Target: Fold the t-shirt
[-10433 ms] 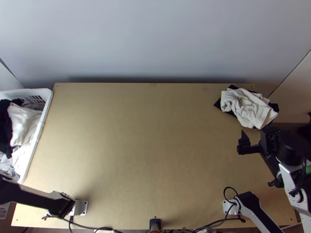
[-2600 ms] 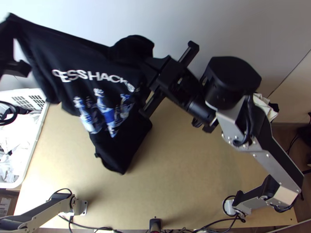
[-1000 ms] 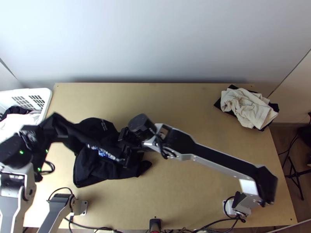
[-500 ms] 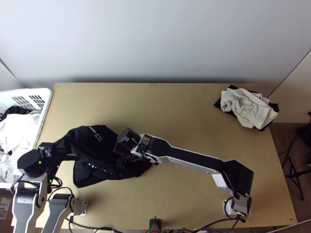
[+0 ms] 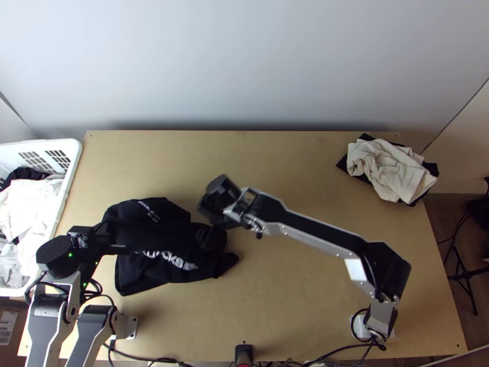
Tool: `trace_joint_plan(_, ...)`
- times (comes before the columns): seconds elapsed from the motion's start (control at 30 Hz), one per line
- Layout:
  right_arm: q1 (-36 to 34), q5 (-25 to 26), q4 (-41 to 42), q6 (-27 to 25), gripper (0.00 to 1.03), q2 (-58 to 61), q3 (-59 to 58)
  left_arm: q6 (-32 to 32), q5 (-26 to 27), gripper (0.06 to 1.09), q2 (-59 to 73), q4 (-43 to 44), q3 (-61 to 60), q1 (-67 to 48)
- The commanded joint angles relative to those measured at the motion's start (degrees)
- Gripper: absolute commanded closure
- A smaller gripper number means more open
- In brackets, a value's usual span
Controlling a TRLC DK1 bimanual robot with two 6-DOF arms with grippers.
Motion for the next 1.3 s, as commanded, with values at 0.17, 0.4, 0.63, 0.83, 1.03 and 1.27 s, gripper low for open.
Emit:
trace_joint_plan(0.17,-7.35,-0.28,-0.73,-6.04,0.12,-1.2,-9.83,-0.07,-0.03,1.05,0.79,1.06,-0.56,-0.05)
trace_joint_plan(0.4,-5.95,-0.72,0.23,-6.04,0.12,-0.85,-12.02,0.02,-0.03,1.05,0.97,0.89,-0.2,-0.13)
trace_joint_plan(0.63,-4.28,-0.63,0.85,-5.69,0.27,2.05,-9.56,0.11,-0.03,1.05,1.32,0.8,0.32,-0.13)
trace_joint_plan(0.83,-4.28,-1.51,0.67,-5.69,0.64,5.3,-5.52,0.19,-0.03,1.05,1.67,0.8,0.68,-0.31)
trace_joint_plan(1.03,-4.28,-1.69,-0.29,-5.16,1.0,5.65,-3.32,0.19,-0.03,1.05,1.93,0.8,1.47,-0.4)
trace_joint_plan(1.27,-7.0,-1.69,-0.56,-3.84,1.0,1.17,-1.65,0.28,-0.03,1.05,3.16,0.8,5.07,0.04)
